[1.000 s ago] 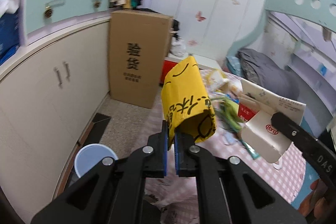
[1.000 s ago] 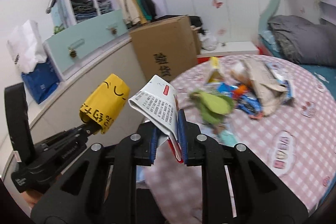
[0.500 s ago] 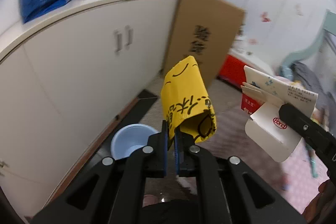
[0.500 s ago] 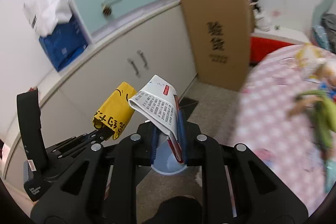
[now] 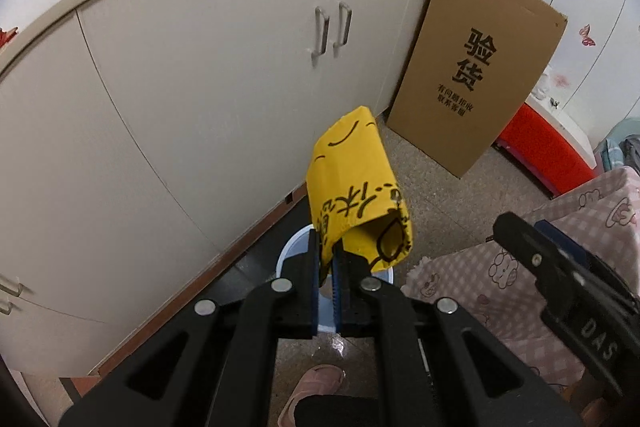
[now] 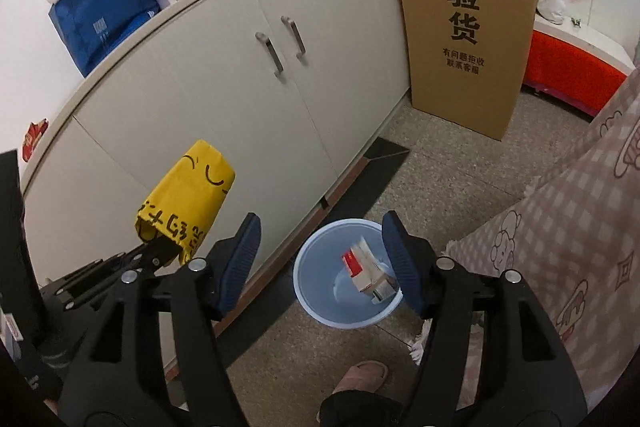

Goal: Collect trash
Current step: 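Carry both items to the wastebasket and release the white box from the right gripper, then release the yellow paper bag from the left gripper into the wastebasket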

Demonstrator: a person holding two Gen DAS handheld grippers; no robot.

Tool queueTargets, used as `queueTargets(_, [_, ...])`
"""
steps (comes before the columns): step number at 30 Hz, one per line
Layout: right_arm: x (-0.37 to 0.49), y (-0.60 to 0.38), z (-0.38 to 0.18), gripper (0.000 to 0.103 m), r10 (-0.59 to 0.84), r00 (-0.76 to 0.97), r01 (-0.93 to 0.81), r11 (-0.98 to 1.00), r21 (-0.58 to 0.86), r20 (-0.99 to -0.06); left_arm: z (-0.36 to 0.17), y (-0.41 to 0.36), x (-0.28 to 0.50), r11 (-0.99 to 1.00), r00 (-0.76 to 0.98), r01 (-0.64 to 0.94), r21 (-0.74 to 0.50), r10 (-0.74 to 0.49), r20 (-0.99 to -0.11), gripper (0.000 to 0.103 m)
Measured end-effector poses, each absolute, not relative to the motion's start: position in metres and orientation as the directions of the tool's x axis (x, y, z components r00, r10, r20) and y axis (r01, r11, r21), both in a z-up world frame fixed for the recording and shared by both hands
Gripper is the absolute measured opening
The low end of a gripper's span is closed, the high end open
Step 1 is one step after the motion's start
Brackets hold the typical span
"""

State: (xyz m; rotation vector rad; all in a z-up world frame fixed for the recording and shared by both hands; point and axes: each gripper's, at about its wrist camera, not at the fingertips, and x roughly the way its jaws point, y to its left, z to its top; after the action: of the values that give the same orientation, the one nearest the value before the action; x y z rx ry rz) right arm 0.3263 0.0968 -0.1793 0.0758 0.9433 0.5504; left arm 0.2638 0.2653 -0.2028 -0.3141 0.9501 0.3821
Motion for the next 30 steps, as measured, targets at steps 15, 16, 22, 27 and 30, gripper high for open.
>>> queueTargets(15, [0.317, 0.072, -0.166, 0.067, 0.380, 0.587, -0.342, 0.917, 0.206, -0.715, -0.207, 0.246, 0.283, 0.905, 0.521, -0.414, -0.103, 0.142, -0.842, 0.005])
queueTargets(16, [0.317, 0.070, -0.164, 0.067, 0.380, 0.595, -0.339, 0.918, 0.207, -0.708, -0.207, 0.245, 0.285, 0.906, 0.521, -0.411, -0.102, 0.142, -0.842, 0.005])
queueTargets(22, [0.318, 0.060, -0.158, 0.069, 0.382, 0.634, -0.317, 0.922, 0.224, -0.672, -0.205, 0.241, 0.295, 0.911, 0.530, -0.402, -0.098, 0.143, -0.836, 0.006])
queueTargets(27, [0.322, 0.059, -0.159, 0.069, 0.381, 0.632, -0.306, 0.923, 0.235, -0.674, -0.209, 0.242, 0.304, 0.901, 0.504, -0.423, -0.098, 0.144, -0.852, 0.033])
queueTargets(30, [0.322, 0.055, -0.161, 0.069, 0.379, 0.624, -0.300, 0.924, 0.239, -0.683, -0.211, 0.243, 0.302, 0.895, 0.498, -0.436, -0.094, 0.152, -0.854, 0.051])
